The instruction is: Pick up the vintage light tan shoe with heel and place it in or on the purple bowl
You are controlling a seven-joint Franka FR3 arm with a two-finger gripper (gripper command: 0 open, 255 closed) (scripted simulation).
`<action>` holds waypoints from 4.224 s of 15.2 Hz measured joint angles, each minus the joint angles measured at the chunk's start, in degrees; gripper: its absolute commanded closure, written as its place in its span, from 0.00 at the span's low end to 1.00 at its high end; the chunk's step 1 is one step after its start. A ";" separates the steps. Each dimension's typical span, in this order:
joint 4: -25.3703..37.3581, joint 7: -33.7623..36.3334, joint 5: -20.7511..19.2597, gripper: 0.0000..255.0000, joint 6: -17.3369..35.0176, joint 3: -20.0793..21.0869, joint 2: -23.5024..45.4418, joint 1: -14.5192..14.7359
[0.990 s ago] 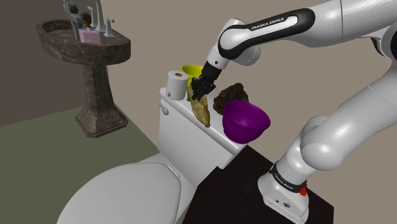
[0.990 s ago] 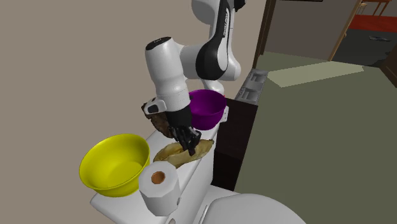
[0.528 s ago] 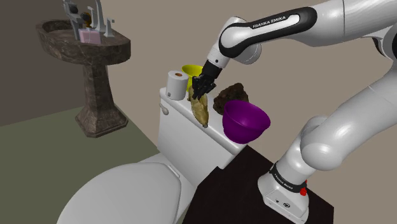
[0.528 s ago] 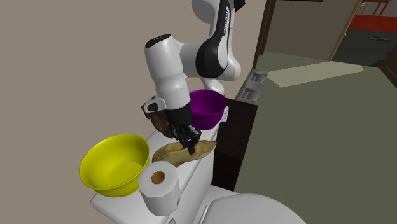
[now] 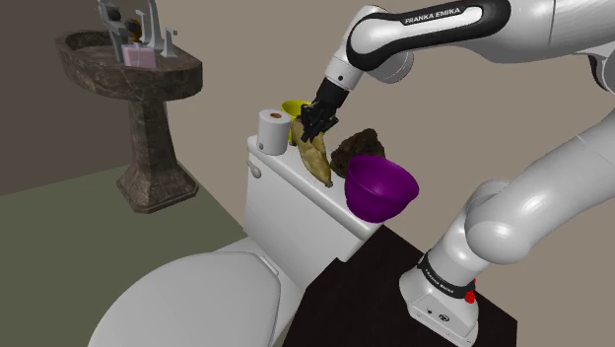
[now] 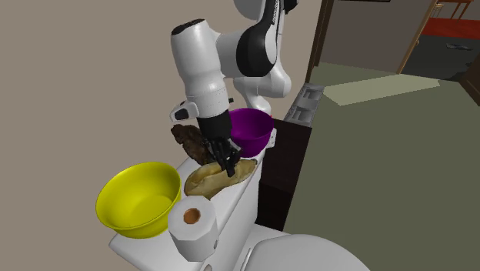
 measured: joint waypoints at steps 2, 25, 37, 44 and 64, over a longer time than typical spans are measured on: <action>1.23 0.40 -0.32 1.00 -1.44 -0.06 -0.25 -0.11; 16.42 5.25 -2.77 1.00 -18.60 -0.48 -2.73 -0.69; 3.91 6.51 -3.68 1.00 -27.88 -1.27 -24.53 -1.50; -2.39 7.26 -4.69 1.00 -35.96 -2.44 -38.85 -2.24; -18.62 4.48 -4.00 1.00 -25.76 -1.89 -44.75 -2.74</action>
